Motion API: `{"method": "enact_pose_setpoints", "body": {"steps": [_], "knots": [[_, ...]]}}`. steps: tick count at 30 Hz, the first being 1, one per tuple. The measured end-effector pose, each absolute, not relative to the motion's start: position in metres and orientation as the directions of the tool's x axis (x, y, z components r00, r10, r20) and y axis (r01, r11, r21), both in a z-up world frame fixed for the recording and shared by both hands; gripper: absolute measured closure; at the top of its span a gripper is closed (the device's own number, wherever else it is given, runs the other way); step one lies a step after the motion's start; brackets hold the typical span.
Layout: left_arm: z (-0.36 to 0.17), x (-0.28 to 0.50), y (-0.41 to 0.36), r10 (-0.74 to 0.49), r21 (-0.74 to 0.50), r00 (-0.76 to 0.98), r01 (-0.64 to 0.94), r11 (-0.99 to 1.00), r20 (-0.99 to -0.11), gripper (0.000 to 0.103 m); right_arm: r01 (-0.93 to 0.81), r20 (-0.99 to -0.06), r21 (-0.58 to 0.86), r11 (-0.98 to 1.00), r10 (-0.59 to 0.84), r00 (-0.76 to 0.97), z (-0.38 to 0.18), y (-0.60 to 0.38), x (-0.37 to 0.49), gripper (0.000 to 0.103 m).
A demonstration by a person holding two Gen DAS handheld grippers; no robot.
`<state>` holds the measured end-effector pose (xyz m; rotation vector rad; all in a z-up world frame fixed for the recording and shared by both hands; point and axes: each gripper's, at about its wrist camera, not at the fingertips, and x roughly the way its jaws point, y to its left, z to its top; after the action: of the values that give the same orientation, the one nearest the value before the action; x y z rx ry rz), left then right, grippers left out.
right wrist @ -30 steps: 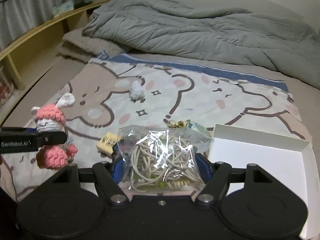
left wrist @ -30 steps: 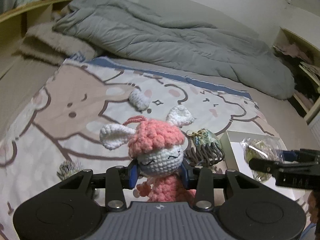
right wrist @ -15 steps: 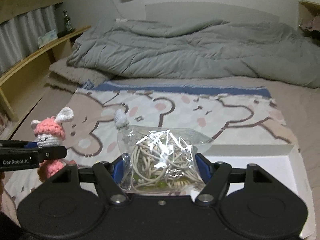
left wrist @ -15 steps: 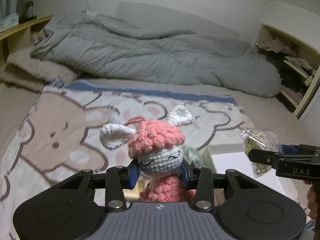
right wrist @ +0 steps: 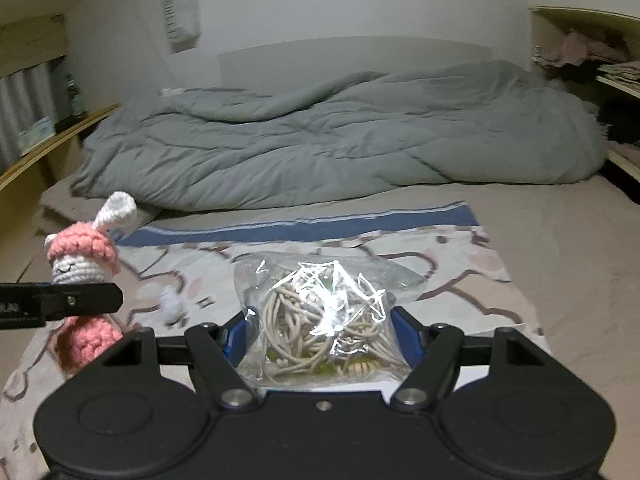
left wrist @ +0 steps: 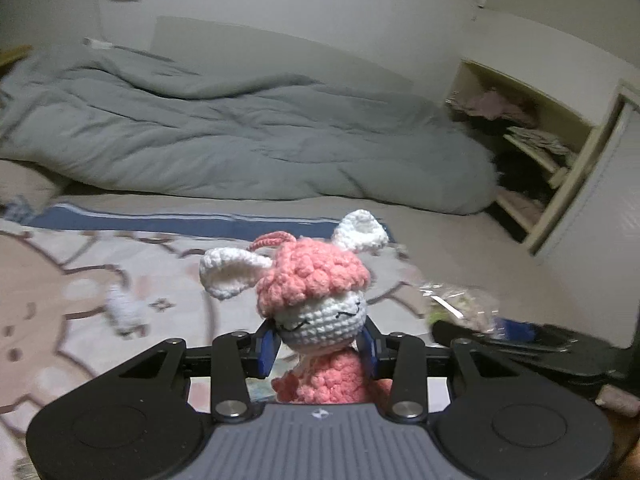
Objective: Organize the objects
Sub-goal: 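Carry the bunny and bag into the white box with both tools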
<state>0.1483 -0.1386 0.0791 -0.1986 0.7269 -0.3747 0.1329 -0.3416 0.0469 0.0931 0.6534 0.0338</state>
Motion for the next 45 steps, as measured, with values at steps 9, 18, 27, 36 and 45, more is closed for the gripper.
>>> {"method": "enact_pose_setpoints", "body": {"steps": [9, 18, 27, 36, 45], "knots": [[0.015, 0.182, -0.198, -0.522, -0.413, 0.495, 0.319, 0.853, -0.695, 0.061, 0.098, -0.668, 0.059, 0.993, -0.034, 0.744, 0.006, -0.394, 0.152, 0.030], [-0.064, 0.205, -0.220, -0.510, -0.423, 0.389, 0.291, 0.858, -0.767, 0.061, 0.128, -0.757, 0.057, 0.990, -0.041, 0.653, -0.054, -0.426, 0.161, 0.030], [-0.098, 0.236, -0.220, -0.472, -0.392, 0.423, 0.265, 0.881, -0.773, 0.061, 0.085, -0.786, 0.055, 0.995, -0.010, 0.618, -0.086, -0.424, 0.181, 0.031], [-0.094, 0.239, -0.215, -0.418, -0.309, 0.465, 0.295, 0.904, -0.780, 0.036, 0.074, -0.770, 0.008, 0.997, -0.041, 0.637, -0.089, -0.411, 0.193, 0.007], [-0.094, 0.233, -0.212, -0.395, -0.283, 0.455, 0.295, 0.913, -0.798, 0.036, 0.109, -0.773, 0.027, 0.994, -0.048, 0.632, -0.086, -0.419, 0.184, 0.007]]}}
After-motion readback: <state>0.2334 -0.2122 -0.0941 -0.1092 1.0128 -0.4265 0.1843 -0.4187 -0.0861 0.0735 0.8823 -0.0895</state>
